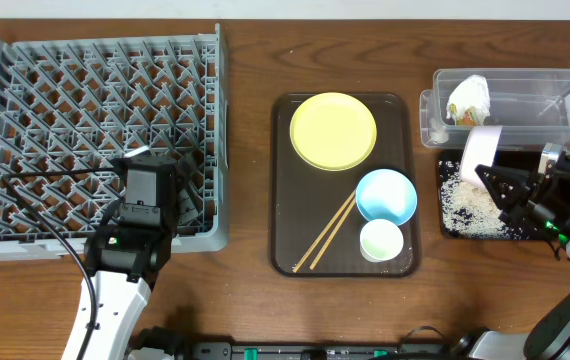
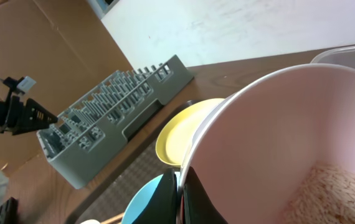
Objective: Sort waste into correct bins and load items into the dishwasher rack
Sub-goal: 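Tip the rice bowl with the right gripper to dump rice onto black tray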
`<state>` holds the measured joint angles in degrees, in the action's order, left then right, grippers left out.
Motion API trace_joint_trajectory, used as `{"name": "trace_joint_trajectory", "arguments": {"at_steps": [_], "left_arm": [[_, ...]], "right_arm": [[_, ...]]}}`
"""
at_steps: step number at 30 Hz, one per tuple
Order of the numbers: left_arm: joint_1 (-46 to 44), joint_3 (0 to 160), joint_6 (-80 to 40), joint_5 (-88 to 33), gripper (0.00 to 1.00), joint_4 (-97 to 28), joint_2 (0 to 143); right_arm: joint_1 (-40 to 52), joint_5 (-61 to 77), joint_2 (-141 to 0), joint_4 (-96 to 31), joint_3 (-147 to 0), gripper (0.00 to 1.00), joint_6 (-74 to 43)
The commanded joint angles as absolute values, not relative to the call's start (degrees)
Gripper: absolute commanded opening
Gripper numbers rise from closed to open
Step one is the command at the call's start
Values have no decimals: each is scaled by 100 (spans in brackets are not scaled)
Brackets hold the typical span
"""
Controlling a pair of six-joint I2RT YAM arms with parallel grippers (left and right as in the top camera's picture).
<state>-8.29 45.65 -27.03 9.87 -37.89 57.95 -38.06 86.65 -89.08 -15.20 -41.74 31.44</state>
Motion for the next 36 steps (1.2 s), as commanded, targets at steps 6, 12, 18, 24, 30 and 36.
{"name": "trace_joint_trajectory", "arguments": {"at_steps": [6, 12, 18, 24, 30, 36], "left_arm": [[-805, 4630, -2733, 1120, 64, -3787, 5798], [-805, 4630, -2733, 1120, 64, -3789, 5798], [-805, 4630, -2733, 1118, 64, -3774, 5798], [-805, 4630, -2733, 1118, 64, -3765, 5798], [-805, 4630, -2733, 1118, 64, -3745, 5798], [-805, 4630, -2733, 1118, 64, -3745, 5798]], "right_arm": [[-4091, 8705, -8829, -888, -4141, 1, -220], [-4574, 7950, -8829, -770, -4141, 1, -2532], [-4803, 7955, -8829, -447, -4141, 1, -3695], [-4797, 8388, -8829, 434, -4141, 1, -4016], [-4794, 8737, -8831, 655, -4139, 1, -3577], [-4792, 7843, -8833, -233, -4139, 1, -3800]]}}
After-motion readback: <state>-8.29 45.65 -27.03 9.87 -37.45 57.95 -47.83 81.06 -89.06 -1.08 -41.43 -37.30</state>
